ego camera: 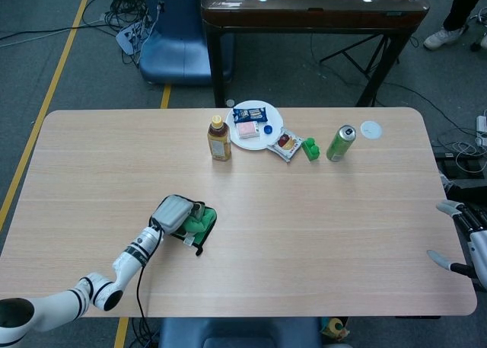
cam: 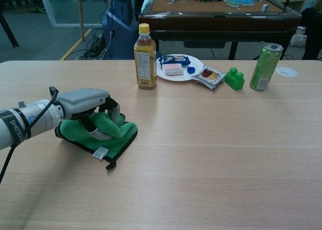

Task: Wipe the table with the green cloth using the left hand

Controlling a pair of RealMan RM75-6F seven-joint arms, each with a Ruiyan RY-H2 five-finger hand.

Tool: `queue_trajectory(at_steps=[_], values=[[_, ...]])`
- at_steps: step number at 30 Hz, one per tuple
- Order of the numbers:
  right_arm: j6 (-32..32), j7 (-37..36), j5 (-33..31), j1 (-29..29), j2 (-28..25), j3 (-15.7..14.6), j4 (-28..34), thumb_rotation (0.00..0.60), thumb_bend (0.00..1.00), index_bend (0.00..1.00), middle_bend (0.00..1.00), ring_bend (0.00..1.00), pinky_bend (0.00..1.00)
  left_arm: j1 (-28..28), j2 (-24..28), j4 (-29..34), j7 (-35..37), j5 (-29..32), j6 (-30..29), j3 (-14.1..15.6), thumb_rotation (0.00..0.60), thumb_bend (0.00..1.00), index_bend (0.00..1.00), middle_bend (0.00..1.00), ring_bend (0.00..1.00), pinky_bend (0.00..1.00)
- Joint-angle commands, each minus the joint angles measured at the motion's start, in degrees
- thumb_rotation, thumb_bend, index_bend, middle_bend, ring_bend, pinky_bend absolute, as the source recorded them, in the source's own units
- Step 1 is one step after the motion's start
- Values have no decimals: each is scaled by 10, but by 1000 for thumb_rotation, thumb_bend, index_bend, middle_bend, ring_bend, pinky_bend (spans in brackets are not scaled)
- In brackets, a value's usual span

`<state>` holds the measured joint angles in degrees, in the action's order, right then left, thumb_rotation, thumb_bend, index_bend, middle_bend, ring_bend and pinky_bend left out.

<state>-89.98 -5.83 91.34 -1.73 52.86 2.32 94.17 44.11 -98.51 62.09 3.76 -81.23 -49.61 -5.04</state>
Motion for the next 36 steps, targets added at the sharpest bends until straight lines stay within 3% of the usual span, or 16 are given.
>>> queue_trajectory(at_steps=[1, 4, 8, 19, 29, 36], values=[[0, 0, -1, 0, 0, 0, 0, 600, 164, 236, 250, 191, 195, -2, 30, 52, -5, -7, 10, 14, 600, 181, 538, 577, 589, 812], [2, 0, -3, 0, 1, 0, -2, 600, 164, 236, 250, 191, 195, 0, 37, 63, -21, -9, 14, 19, 600, 181, 539, 578, 589, 812], [3, -1, -4, 0, 1, 1, -2, 600, 164, 236, 250, 191, 195, 1, 23, 31, -51, -6, 8, 17, 600, 182, 540, 579, 589, 810], [1, 1, -5, 2, 0, 1, 1, 600, 164, 236, 250, 191, 195, 11, -51, -146, -81, 9, -7, -5, 600, 181, 535, 579, 589, 793], [-3, 3, -6, 5, -3, 1, 4, 600, 164, 236, 250, 191, 195, 16, -85, -280, -96, 37, -26, -38, 600, 182, 529, 579, 587, 790], [-4, 3, -3, 6, -2, 1, 4, 600, 164, 236, 250, 191, 195, 17, -86, -293, -65, 64, -77, -85, 600, 182, 527, 579, 584, 789]])
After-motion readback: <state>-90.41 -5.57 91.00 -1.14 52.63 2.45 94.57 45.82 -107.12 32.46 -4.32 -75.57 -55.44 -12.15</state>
